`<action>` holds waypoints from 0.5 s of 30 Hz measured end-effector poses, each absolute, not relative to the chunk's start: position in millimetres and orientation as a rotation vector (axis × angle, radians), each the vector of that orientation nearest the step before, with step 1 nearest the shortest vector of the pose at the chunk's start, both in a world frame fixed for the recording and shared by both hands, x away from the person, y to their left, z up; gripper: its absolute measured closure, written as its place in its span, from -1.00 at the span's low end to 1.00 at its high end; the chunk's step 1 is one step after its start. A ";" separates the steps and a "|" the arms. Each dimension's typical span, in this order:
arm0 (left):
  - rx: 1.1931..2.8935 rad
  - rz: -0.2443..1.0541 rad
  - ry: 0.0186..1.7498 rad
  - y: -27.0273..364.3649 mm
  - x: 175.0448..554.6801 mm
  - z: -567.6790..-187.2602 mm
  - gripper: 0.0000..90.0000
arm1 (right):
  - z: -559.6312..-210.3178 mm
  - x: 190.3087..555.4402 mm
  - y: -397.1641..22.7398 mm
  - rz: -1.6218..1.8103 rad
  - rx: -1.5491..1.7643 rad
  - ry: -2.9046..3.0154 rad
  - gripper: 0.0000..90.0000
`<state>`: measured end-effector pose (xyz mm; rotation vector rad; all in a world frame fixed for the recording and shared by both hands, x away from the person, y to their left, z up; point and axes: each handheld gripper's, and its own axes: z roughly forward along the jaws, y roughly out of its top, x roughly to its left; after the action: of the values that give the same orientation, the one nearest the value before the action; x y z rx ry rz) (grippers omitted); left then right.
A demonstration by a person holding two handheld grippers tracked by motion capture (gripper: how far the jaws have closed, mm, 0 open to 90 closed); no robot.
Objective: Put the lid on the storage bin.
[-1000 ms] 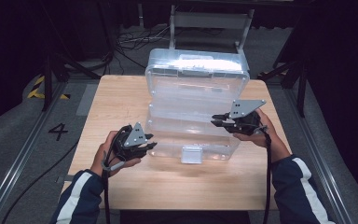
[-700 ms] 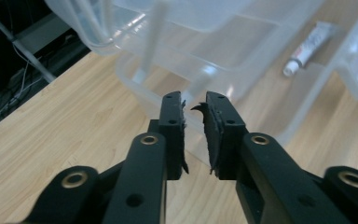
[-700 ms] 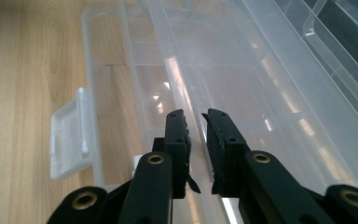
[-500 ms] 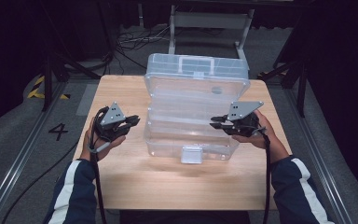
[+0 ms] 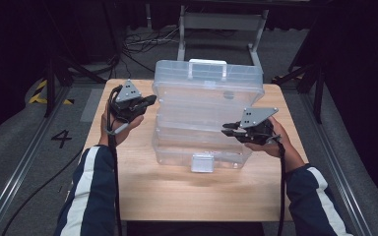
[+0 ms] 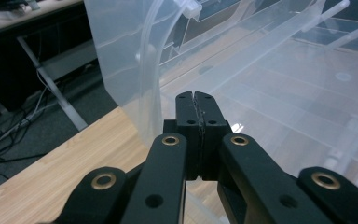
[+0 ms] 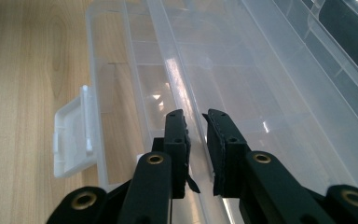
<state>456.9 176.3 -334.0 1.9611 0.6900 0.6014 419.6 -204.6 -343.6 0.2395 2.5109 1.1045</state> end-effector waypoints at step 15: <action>1.936 0.620 0.708 173.4 465.5 -330.1 1.00 | -344.0 418.8 -206.6 1.105 0.237 2.509 0.75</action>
<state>465.5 173.4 -330.1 1.9361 0.7078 0.6204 418.8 -206.6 -344.0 0.2370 2.5090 1.1047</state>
